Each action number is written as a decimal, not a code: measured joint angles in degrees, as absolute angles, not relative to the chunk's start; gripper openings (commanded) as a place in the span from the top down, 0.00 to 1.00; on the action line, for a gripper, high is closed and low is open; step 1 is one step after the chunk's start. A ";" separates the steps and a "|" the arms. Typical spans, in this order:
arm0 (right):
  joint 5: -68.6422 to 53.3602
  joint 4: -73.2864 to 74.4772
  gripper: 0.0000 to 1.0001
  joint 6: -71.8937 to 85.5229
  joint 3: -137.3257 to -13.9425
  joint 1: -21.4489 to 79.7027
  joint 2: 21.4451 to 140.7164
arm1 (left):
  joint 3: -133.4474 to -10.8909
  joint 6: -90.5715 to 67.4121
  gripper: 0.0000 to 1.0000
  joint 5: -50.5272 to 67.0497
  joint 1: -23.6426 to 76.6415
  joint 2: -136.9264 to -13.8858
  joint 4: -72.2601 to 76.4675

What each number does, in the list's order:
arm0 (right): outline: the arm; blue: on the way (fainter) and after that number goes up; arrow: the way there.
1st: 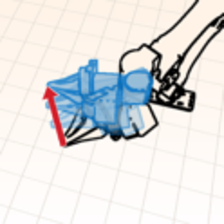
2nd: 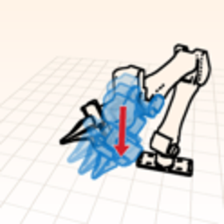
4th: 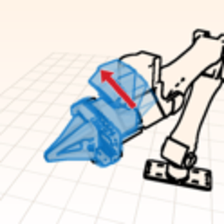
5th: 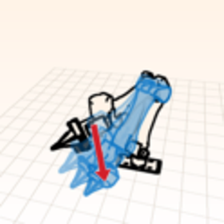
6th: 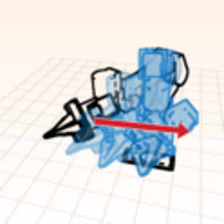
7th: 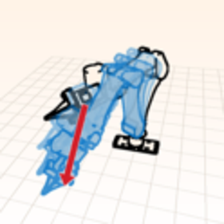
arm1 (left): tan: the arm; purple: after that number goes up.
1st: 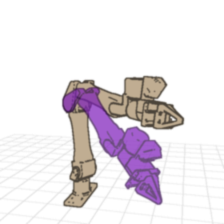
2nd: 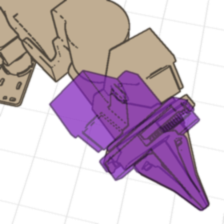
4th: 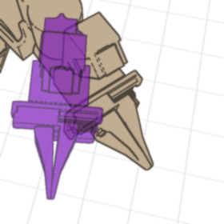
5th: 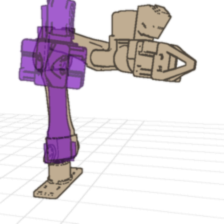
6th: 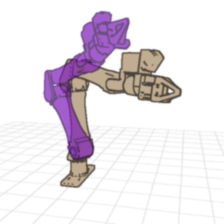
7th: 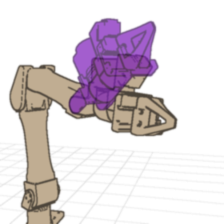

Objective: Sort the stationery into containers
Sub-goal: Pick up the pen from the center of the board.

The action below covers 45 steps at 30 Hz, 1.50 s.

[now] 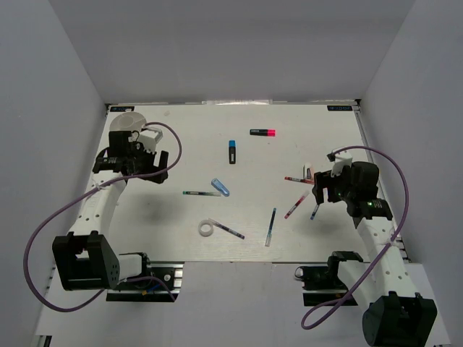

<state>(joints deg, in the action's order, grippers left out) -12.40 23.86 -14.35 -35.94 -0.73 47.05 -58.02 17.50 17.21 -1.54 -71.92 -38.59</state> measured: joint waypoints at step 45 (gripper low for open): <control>-36.25 21.91 0.14 7.35 -48.97 -0.73 62.11 | -64.10 61.98 0.57 23.31 23.57 -102.13 -39.29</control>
